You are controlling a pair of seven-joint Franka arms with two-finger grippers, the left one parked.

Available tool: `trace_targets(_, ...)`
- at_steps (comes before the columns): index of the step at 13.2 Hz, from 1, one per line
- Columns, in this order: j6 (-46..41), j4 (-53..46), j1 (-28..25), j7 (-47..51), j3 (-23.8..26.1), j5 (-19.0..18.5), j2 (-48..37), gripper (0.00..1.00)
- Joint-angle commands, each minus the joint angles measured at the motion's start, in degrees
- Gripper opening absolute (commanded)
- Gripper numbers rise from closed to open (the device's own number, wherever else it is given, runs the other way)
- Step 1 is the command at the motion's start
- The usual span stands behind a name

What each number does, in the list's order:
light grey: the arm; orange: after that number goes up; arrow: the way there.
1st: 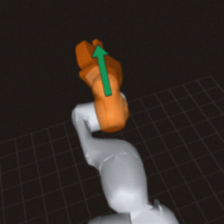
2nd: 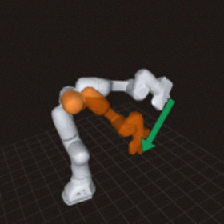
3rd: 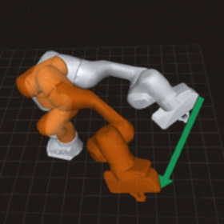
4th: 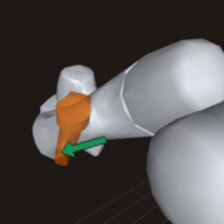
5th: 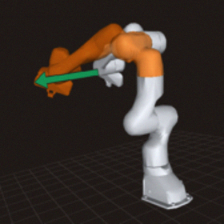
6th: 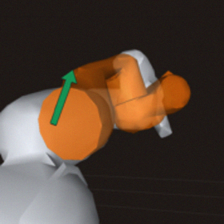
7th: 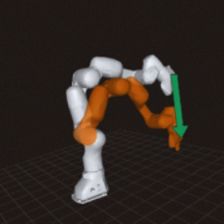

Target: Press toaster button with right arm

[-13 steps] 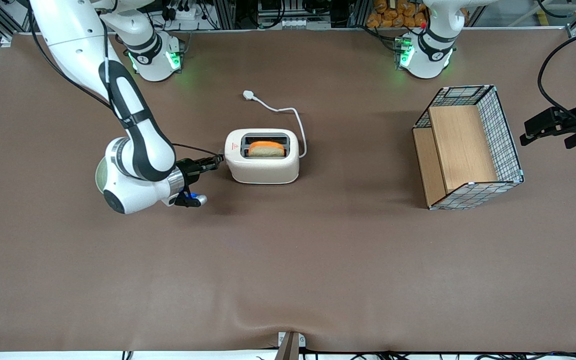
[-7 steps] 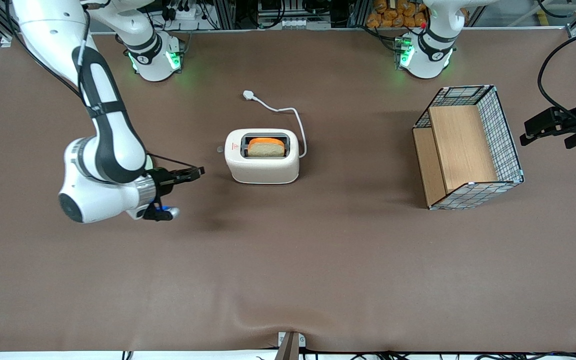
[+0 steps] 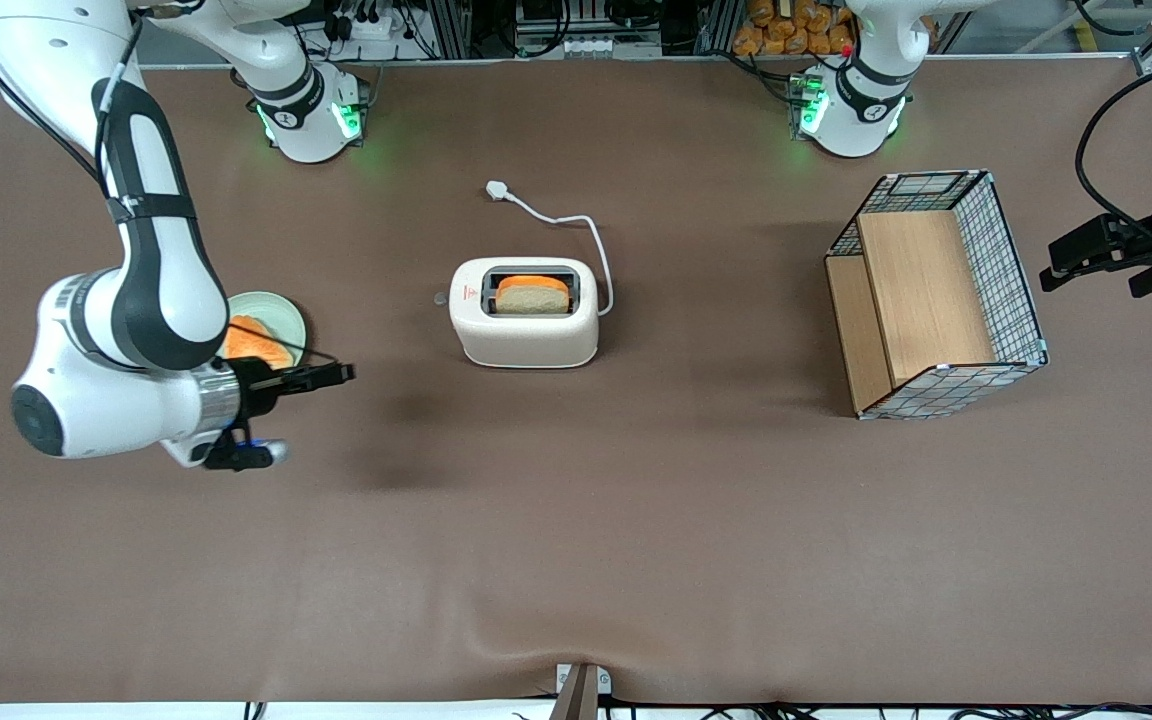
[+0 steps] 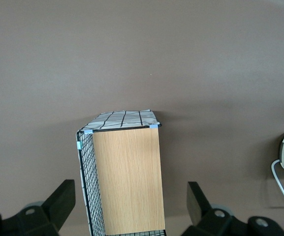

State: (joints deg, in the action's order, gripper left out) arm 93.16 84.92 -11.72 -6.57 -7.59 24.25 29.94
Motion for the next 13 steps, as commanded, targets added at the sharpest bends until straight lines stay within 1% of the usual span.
trace_targets(1, 1.75, -1.07, 1.42, -3.61, 0.56, -8.57, -4.09, 1.00)
trace_targets(3, 2.20, -0.98, 3.36, -5.90, 0.56, -14.29, -7.86, 1.00)
trace_targets(5, 1.77, -0.37, 5.73, -7.22, 0.56, -16.51, -11.82, 1.00)
trace_targets(7, 0.28, -0.37, 7.31, -7.67, 0.56, -19.84, -15.43, 1.00)
trace_targets(8, -2.69, -0.46, 7.76, -6.80, 0.47, -20.81, -17.79, 1.00)
trace_targets(9, -4.72, -0.54, 7.94, -6.09, 0.12, -20.91, -19.12, 1.00)
trace_targets(12, -7.90, -0.02, 9.43, -2.40, 0.30, -20.91, -23.86, 1.00)
trace_targets(13, -8.52, 2.07, 9.43, -1.09, 0.38, -20.91, -26.58, 1.00)
